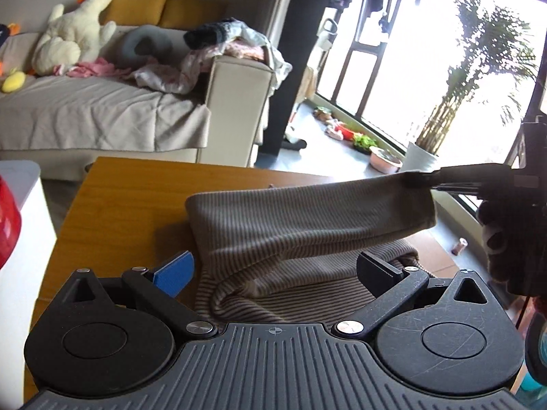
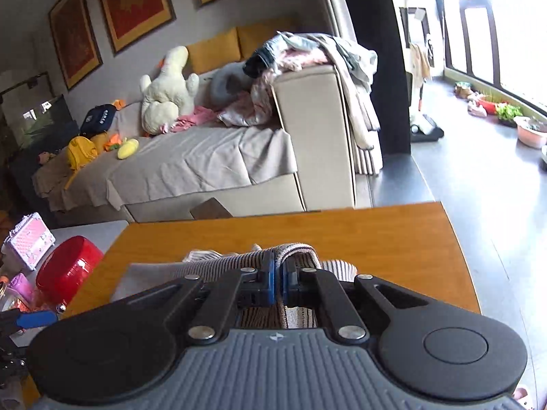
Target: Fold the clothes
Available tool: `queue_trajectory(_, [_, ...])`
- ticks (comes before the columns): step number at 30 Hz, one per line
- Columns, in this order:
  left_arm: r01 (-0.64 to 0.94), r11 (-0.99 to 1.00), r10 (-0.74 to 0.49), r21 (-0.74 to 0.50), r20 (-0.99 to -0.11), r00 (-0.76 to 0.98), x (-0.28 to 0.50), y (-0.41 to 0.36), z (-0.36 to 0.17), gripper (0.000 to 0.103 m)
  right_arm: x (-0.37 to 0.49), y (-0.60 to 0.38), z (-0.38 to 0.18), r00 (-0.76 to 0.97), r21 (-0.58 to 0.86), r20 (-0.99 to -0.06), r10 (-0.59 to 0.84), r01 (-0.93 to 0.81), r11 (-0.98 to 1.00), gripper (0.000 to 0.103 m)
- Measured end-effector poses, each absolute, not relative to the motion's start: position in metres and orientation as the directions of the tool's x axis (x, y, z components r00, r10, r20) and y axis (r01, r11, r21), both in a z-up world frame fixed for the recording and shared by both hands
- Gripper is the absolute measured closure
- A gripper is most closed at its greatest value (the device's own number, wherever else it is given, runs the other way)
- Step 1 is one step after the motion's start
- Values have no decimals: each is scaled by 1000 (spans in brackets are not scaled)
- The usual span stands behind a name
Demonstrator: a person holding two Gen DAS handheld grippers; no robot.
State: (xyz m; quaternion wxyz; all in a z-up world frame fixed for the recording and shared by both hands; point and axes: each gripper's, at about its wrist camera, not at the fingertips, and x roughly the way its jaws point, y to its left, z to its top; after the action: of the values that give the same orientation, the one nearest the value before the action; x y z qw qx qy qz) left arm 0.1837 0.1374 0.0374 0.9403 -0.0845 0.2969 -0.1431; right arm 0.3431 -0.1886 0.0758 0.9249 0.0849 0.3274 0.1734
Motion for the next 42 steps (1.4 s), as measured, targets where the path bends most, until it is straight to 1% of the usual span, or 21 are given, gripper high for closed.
queue_trajectory(2, [239,944,-327,-227,-545,772,191,125,34,0,347,-194,56,705,267,-619,346,-225,937,98])
queue_trajectory(3, [246,944,-329,-221,-552,766,194,120,31,0,347,-195,46,699,249,-641,317,-202,947,95])
queue_trajectory(5, [249,946,-324,-207,-575,752,202,112,24,0,342,-197,35,713,184,-655,251,-171,968,91])
queue_trajectory(6, [245,950,-312,-193,-589,746,206,108,20,0,336,-197,35,727,152,-649,224,-165,974,86])
queue_trajectory(8, [235,960,-279,-154,-616,736,212,102,14,0,322,-195,43,765,116,-608,213,-180,977,85])
queue_trajectory(10, [240,963,-264,-125,-630,731,214,98,10,0,305,-191,55,804,91,-545,238,-225,970,80])
queue_trajectory(11, [243,963,-261,-118,-633,729,214,97,9,0,298,-187,61,815,87,-517,262,-254,963,71])
queue_trajectory(12, [245,963,-260,-114,-634,729,214,96,9,0,293,-184,65,816,93,-498,294,-287,954,59])
queue_trajectory(14, [248,963,-259,-108,-635,728,214,95,9,0,285,-175,65,799,109,-485,354,-347,932,46])
queue_trajectory(16, [246,963,-257,-108,-634,729,213,96,10,0,284,-162,56,771,119,-501,393,-388,914,46])
queue_trajectory(18, [240,965,-249,-103,-636,730,212,98,10,0,286,-154,41,757,118,-528,386,-385,916,46])
queue_trajectory(21, [230,969,-235,-93,-640,732,209,101,10,0,288,-150,17,760,116,-539,362,-359,926,47])
queue_trajectory(31, [202,977,-195,-68,-662,723,218,110,-6,0,285,-156,11,777,148,-509,372,-347,926,46])
queue_trajectory(37, [188,978,-82,86,-673,735,228,113,-23,0,280,-159,13,799,142,-474,370,-345,928,30])
queue_trajectory(39, [187,974,-59,128,-653,755,231,115,-22,0,279,-163,13,810,163,-462,361,-323,932,27])
queue_trajectory(42, [143,958,27,249,-575,818,237,117,-16,0,280,-170,12,823,199,-461,331,-267,943,24])
